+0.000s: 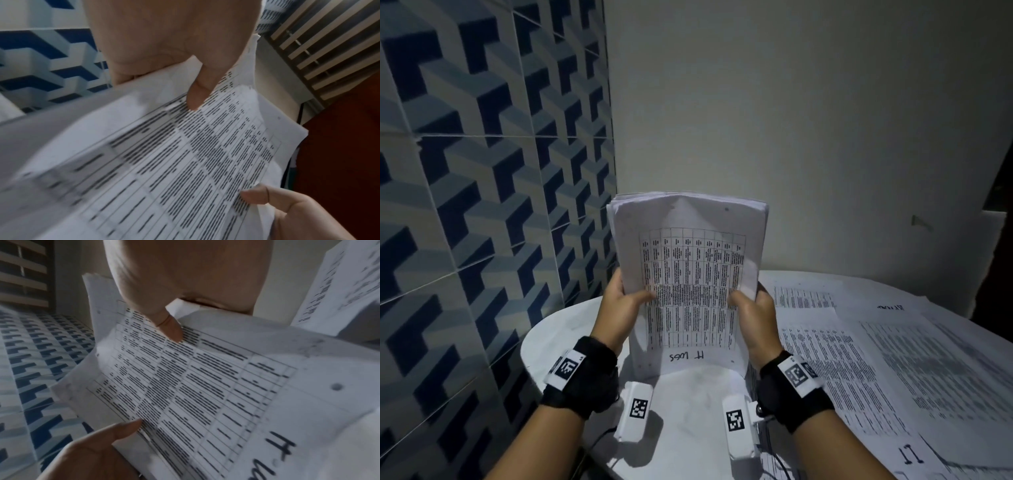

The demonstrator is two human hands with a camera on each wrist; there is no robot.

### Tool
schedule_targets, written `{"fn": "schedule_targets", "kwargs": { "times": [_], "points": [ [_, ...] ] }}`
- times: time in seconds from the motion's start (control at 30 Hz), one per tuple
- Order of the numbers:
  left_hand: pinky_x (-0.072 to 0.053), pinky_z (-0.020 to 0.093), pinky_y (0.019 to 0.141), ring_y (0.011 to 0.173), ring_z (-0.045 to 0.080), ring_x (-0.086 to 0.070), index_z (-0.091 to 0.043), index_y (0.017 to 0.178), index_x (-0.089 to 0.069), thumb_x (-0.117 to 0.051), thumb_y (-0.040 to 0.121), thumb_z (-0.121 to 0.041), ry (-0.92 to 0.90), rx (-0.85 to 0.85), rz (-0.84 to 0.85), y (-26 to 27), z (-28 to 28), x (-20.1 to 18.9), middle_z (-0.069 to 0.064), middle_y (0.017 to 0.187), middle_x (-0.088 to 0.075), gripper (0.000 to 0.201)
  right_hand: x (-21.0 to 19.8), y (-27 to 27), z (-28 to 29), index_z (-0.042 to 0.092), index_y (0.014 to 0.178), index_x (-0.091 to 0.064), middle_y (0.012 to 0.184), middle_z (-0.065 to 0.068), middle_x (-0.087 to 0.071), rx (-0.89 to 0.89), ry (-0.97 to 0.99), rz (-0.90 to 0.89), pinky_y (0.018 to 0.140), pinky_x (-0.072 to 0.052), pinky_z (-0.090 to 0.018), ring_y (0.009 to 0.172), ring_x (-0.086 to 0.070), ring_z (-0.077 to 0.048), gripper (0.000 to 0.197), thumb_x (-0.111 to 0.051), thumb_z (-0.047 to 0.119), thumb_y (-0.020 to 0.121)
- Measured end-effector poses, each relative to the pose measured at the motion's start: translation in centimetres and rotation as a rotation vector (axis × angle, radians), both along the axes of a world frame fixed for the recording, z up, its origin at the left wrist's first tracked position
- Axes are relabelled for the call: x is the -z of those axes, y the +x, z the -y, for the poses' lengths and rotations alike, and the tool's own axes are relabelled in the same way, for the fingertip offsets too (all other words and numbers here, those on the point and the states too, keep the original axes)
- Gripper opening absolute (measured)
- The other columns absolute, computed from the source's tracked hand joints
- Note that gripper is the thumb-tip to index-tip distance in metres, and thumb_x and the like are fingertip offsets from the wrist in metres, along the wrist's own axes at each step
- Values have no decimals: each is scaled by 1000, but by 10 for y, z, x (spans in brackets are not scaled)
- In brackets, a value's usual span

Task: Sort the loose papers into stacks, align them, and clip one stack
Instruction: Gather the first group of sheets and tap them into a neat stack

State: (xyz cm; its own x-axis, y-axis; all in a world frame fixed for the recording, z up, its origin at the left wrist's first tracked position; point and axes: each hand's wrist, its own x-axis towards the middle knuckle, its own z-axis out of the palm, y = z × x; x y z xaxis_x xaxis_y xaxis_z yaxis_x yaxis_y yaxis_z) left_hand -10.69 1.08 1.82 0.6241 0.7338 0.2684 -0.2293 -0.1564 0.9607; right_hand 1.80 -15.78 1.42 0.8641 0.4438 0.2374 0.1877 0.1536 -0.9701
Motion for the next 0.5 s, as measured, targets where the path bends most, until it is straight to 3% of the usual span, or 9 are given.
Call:
{"fn": "schedule_targets", "kwargs": {
  "times": [0.1, 0.17, 0.27, 0.4, 0.5],
  "points": [
    [-51, 38, 101, 113, 15, -65, -17, 130, -60, -65, 92, 7, 5, 22, -51, -2, 1, 9, -3, 120, -70, 45, 0, -3, 5, 19, 93, -63, 81, 0, -57, -27, -18, 1, 63, -44, -25, 75, -53, -16, 19, -54, 3, 95],
    [-52, 35, 96, 111, 17, -66, -18, 125, -62, -68, 91, 6, 14, 20, -41, -3, 0, 1, -1, 120, -70, 42, -10, -3, 10, 21, 105, -63, 87, -1, -58, -57, -10, 28, 64, -46, -24, 80, -54, -18, 21, -54, 3, 97],
    [-53, 31, 89, 102, 18, -68, -22, 111, -65, -68, 89, 8, 27, 58, -7, -9, 1, -20, 3, 113, -71, 37, -25, 2, 21, 23, 126, -61, 106, -1, -69, -141, 5, 15, 79, -52, -30, 92, -62, -17, 37, -55, 1, 97],
    [-57, 31, 83, 96, 21, -72, -11, 112, -70, -68, 86, 8, -114, 200, -5, -9, 10, -24, 3, 104, -78, 33, -34, 9, 45, 27, 113, -62, 129, -8, -66, -191, 95, -126, 100, -53, -35, 120, -63, -26, 42, -54, -10, 95],
    [-54, 34, 89, 102, 26, -73, -6, 116, -71, -66, 88, 7, -143, 302, -107, 2, 26, -5, 6, 110, -79, 32, -31, 19, 67, 23, 105, -64, 130, -18, -64, -142, 35, -136, 108, -50, -44, 118, -63, -31, 43, -52, -16, 92]
  ]
}}
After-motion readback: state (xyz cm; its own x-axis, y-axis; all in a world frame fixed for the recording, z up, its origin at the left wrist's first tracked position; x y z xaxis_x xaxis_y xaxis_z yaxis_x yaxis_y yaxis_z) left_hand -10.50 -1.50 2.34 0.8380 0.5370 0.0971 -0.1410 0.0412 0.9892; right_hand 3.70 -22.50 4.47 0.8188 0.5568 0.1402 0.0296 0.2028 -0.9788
